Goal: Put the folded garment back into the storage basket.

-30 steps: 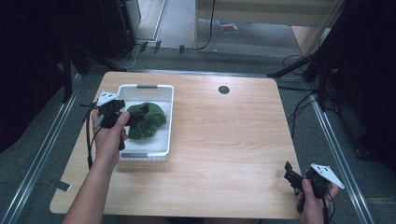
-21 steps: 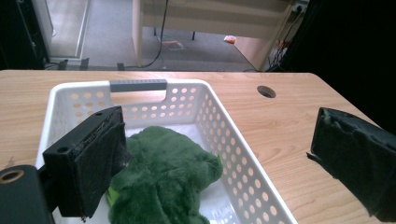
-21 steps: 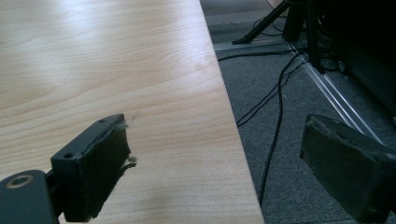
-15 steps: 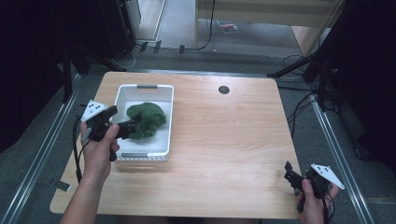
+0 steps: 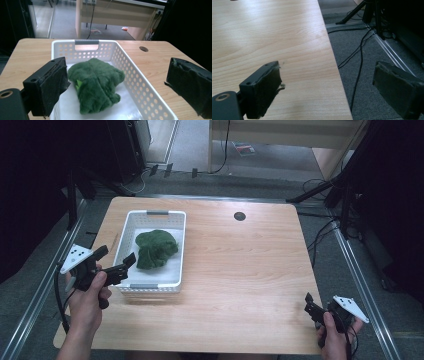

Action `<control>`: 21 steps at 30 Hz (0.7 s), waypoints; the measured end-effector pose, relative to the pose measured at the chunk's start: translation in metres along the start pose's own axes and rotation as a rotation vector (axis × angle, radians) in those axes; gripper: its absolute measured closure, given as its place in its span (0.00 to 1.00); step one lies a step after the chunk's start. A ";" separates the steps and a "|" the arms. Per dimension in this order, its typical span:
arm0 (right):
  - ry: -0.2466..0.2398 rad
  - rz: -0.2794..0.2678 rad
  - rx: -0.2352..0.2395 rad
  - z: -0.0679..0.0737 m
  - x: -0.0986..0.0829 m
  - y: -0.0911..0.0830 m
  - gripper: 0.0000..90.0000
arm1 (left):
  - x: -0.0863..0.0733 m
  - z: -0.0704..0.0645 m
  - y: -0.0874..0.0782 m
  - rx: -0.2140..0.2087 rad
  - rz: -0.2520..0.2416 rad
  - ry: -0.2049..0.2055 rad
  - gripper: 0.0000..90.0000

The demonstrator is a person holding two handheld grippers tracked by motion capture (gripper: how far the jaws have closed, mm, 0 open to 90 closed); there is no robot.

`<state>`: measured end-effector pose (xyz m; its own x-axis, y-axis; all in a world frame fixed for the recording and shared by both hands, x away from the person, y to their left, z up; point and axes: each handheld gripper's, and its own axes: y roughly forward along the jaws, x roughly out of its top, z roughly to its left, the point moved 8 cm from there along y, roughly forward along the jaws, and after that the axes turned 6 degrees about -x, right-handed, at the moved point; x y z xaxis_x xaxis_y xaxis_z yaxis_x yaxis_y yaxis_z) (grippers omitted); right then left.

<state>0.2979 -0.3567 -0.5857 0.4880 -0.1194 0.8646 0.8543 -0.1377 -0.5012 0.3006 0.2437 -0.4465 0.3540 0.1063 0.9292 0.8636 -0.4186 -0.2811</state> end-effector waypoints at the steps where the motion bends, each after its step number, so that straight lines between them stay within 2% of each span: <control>1: 0.000 -0.001 0.000 0.000 0.000 0.000 0.09 | -0.003 0.002 -0.002 0.006 0.000 -0.002 0.04; 6: 0.003 -0.002 -0.002 0.000 0.000 0.000 0.09 | -0.023 0.013 -0.010 0.033 -0.003 0.002 0.04; 9: 0.000 -0.004 -0.003 -0.001 0.000 0.000 0.09 | -0.037 0.018 -0.014 0.033 -0.003 0.000 0.04; 12: 0.000 -0.004 -0.004 -0.001 0.000 0.000 0.09 | -0.047 0.025 -0.020 0.054 -0.015 0.002 0.04; 14: 0.002 -0.004 -0.005 0.000 0.000 0.000 0.09 | -0.052 0.032 -0.023 0.084 -0.021 0.031 0.04; 15: 0.002 -0.004 -0.005 0.000 0.000 0.000 0.09 | -0.055 0.035 -0.026 0.088 -0.037 0.029 0.04; 17: 0.003 -0.003 -0.005 0.000 0.000 -0.001 0.09 | -0.059 0.038 -0.032 0.060 -0.078 -0.010 0.03; 19: 0.001 -0.005 -0.001 0.000 0.000 0.000 0.09 | -0.068 0.044 -0.036 0.087 -0.092 0.005 0.02; 21: 0.000 -0.003 0.002 0.000 0.000 0.000 0.09 | -0.081 0.051 -0.035 0.117 -0.079 0.025 0.02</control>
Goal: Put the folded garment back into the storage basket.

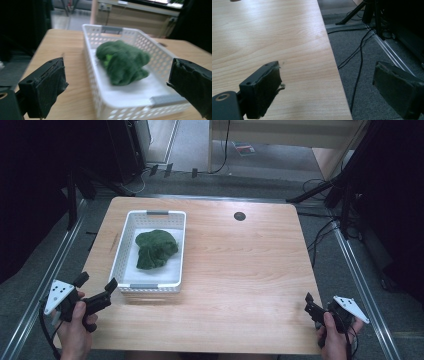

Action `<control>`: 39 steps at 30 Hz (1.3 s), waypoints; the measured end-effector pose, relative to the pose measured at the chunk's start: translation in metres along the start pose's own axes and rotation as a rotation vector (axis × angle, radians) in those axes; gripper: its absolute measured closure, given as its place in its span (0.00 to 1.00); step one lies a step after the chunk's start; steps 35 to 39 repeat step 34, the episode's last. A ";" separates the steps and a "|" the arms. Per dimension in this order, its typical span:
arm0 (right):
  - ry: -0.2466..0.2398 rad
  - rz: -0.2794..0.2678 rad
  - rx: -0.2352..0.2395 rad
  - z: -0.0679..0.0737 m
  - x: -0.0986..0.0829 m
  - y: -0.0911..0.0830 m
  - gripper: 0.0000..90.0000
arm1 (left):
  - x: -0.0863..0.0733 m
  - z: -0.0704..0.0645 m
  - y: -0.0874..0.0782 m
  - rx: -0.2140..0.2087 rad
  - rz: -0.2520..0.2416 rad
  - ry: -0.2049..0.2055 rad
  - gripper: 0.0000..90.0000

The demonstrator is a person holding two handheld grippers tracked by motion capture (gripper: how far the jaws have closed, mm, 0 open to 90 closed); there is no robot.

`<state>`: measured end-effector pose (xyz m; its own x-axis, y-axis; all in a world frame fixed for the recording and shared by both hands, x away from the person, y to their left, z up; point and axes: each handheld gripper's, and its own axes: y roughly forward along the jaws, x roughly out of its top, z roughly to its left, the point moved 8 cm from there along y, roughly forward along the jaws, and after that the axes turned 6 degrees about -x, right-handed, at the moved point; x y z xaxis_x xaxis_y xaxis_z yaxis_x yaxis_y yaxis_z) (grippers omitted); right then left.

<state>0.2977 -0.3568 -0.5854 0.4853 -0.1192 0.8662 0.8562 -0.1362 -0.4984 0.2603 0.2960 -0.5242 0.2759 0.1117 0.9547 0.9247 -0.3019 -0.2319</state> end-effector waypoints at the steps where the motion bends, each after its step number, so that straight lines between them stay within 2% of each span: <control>1: -0.002 -0.002 0.002 0.000 0.000 0.000 0.09 | -0.007 0.004 0.001 0.010 0.007 -0.006 0.02; 5: -0.005 -0.001 0.003 0.000 0.000 0.000 0.09 | -0.031 0.025 0.007 0.076 0.053 -0.005 0.02; 7: 0.000 0.001 0.004 0.000 0.000 0.000 0.09 | -0.036 0.032 0.007 0.072 0.055 -0.033 0.00; 9: 0.002 0.004 0.004 0.000 0.000 0.000 0.09 | -0.039 0.040 0.006 0.107 0.067 -0.028 0.00; 10: 0.000 0.003 0.004 0.000 0.000 0.000 0.09 | -0.039 0.042 0.005 0.111 0.061 -0.028 0.00; 12: 0.003 0.002 0.004 0.000 0.000 0.001 0.09 | -0.037 0.047 0.001 0.101 0.046 -0.039 0.00; 15: 0.003 0.002 0.003 0.000 0.000 0.001 0.09 | -0.045 0.052 0.001 0.090 0.080 -0.017 0.00; 16: 0.004 0.003 0.004 0.000 0.000 0.001 0.09 | -0.048 0.052 0.001 0.081 0.090 -0.025 0.00; 17: 0.002 0.001 0.003 0.000 0.000 0.001 0.09 | -0.047 0.052 0.000 0.066 0.080 -0.028 0.00; 21: 0.004 0.001 0.000 0.000 0.000 0.001 0.09 | -0.049 0.053 -0.003 0.045 0.091 -0.018 0.00; 28: 0.009 0.004 -0.003 -0.001 0.000 0.001 0.09 | -0.050 0.054 -0.004 0.040 0.115 -0.002 0.00; 32: 0.015 0.005 -0.001 -0.001 0.000 0.001 0.09 | -0.051 0.056 -0.003 0.032 0.128 -0.034 0.00; 34: 0.012 0.005 0.000 -0.001 0.000 0.001 0.09 | -0.053 0.057 -0.004 0.018 0.155 -0.071 0.00; 39: 0.012 0.005 0.000 -0.001 0.000 0.001 0.09 | -0.053 0.057 -0.004 0.018 0.155 -0.071 0.00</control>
